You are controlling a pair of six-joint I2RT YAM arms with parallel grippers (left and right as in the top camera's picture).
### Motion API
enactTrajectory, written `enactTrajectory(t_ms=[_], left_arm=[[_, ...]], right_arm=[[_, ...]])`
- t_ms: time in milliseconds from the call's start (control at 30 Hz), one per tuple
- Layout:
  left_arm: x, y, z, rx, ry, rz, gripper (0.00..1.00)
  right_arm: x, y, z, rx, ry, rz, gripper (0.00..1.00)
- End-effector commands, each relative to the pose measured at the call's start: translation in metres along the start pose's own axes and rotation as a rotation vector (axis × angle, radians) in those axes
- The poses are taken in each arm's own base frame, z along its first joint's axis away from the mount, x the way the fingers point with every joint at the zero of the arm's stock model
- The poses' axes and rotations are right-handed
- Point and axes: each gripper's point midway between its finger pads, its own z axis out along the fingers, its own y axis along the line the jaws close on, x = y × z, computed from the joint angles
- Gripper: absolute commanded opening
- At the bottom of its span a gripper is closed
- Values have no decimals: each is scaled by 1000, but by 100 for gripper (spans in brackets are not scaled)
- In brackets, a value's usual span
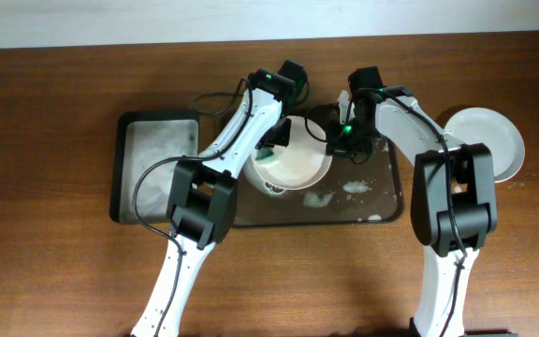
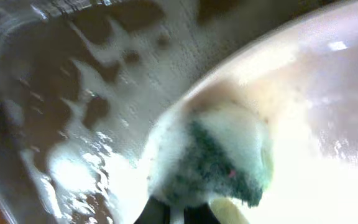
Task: Clean dirty plates on tray and stack at the side
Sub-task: 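Keep scrubbing the plate interior with the sponge while right gripper holds rim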
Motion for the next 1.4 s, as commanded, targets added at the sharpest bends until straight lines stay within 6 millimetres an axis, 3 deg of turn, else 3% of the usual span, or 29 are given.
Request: enactTrajectory(t_ms=[0,100,433,733,933,1200,1367], left_arm=[[40,-47,23,298,210,97,1],[48,-72,12,438,243,123,1],[56,-100,6,471,234,177,1],[31,-48,27,159,144,-37,1],[-4,-3,33,-33,-10,-115,1],[-33,20,35,-63,-111,-170,1],[-38,34,37,-67,-112,-194,1]], right_arm=[[6,-11,6,25,21,9,4],[6,-11,6,25,21,9,4],[6,-11,6,25,22,10,4],[7,-11,6,25,23,10,4],[7,-11,6,25,23,10,4],[6,-11,6,25,23,10,4],[6,-11,6,25,23,10,4]])
